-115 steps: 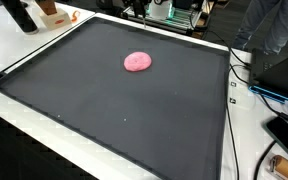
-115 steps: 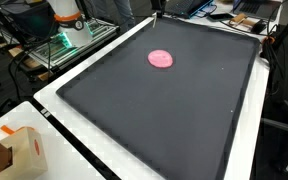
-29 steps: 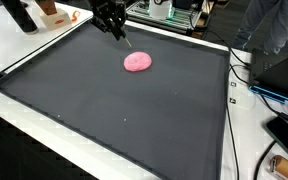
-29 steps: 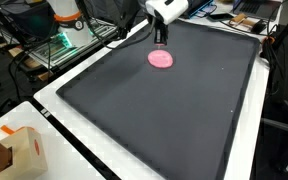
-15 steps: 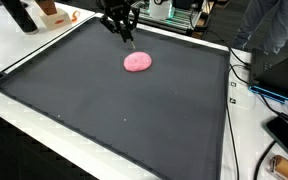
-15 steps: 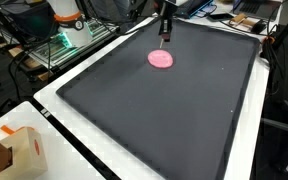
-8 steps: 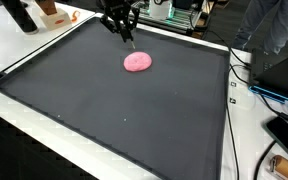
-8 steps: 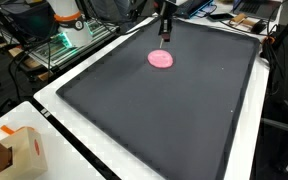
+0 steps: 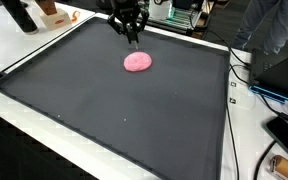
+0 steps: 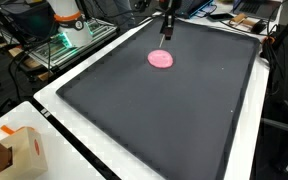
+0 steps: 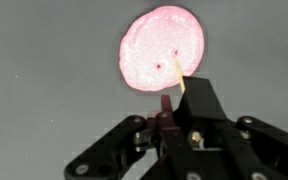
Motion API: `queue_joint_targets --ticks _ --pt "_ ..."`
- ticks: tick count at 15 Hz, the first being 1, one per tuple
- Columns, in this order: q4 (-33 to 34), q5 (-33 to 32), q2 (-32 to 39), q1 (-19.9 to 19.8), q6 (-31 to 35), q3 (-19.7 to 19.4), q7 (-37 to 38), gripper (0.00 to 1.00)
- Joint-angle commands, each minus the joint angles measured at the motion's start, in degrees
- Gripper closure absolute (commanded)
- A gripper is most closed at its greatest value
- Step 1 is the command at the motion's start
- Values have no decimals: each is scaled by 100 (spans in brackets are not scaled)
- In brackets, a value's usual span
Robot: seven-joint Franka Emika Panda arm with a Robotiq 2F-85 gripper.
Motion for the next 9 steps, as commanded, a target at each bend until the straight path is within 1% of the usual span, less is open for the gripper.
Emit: queue_joint_targets --ticks 1,5,8,9 --pt "146 -1021 89 417 -148 188 970 94" --pt "367 -2369 327 965 -242 377 2095 94" --pt "533 -3589 576 1410 -336 406 2943 94" --pt "589 -3902 652 1524 -399 403 3152 94"
